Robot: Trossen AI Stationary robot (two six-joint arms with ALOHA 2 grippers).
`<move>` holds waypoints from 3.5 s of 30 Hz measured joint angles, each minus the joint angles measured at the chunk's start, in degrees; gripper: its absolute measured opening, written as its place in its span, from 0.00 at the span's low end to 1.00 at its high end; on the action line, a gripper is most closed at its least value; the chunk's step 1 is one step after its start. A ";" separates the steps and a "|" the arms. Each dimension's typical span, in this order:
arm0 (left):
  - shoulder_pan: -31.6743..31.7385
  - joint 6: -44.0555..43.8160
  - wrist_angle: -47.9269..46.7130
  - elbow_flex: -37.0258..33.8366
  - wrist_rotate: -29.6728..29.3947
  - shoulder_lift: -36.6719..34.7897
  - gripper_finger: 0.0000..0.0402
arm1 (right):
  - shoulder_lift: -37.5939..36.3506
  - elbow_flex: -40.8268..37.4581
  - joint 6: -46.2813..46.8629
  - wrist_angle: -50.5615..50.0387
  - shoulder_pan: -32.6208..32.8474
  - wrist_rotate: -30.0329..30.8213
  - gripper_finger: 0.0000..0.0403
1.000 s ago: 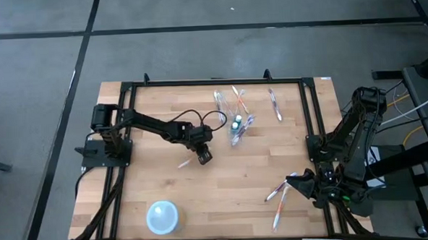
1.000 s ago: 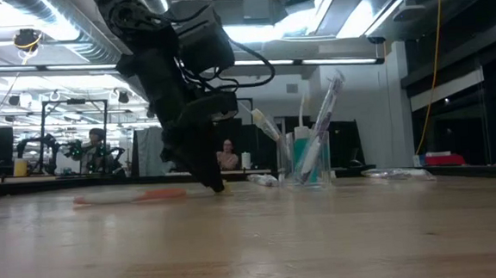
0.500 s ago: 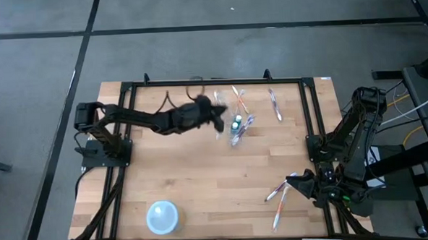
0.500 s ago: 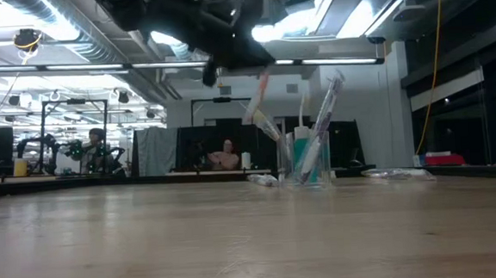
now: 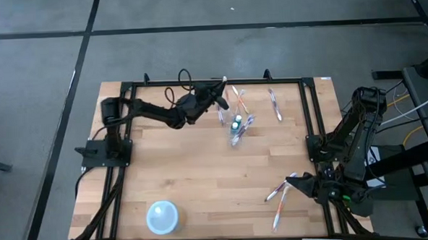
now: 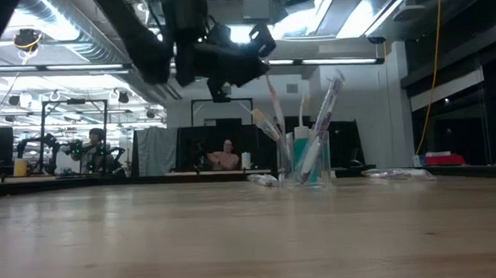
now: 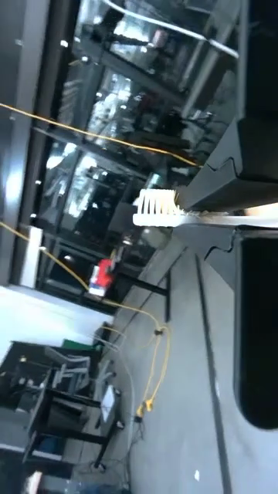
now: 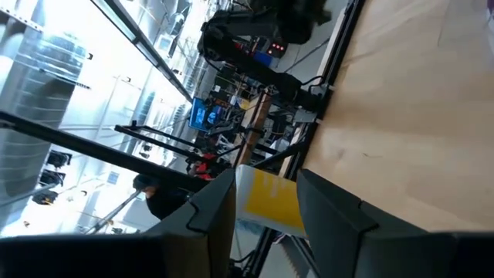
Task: Pick & Place toothbrushing station
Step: Put the orange toothbrush into the transparent organizer, then put the purple toothbrush into the transparent organizer
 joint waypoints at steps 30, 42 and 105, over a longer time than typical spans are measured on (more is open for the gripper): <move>-3.32 7.53 -1.81 5.59 7.05 9.46 0.40 | 0.00 0.00 3.57 0.79 0.00 0.00 0.35; -0.36 -7.79 -51.49 5.85 -9.87 -12.44 0.45 | 0.00 0.00 0.82 -0.46 0.00 0.00 0.35; 15.97 -48.89 -67.72 17.72 31.64 6.15 0.36 | 0.02 0.63 -3.40 -1.79 -1.14 0.00 0.35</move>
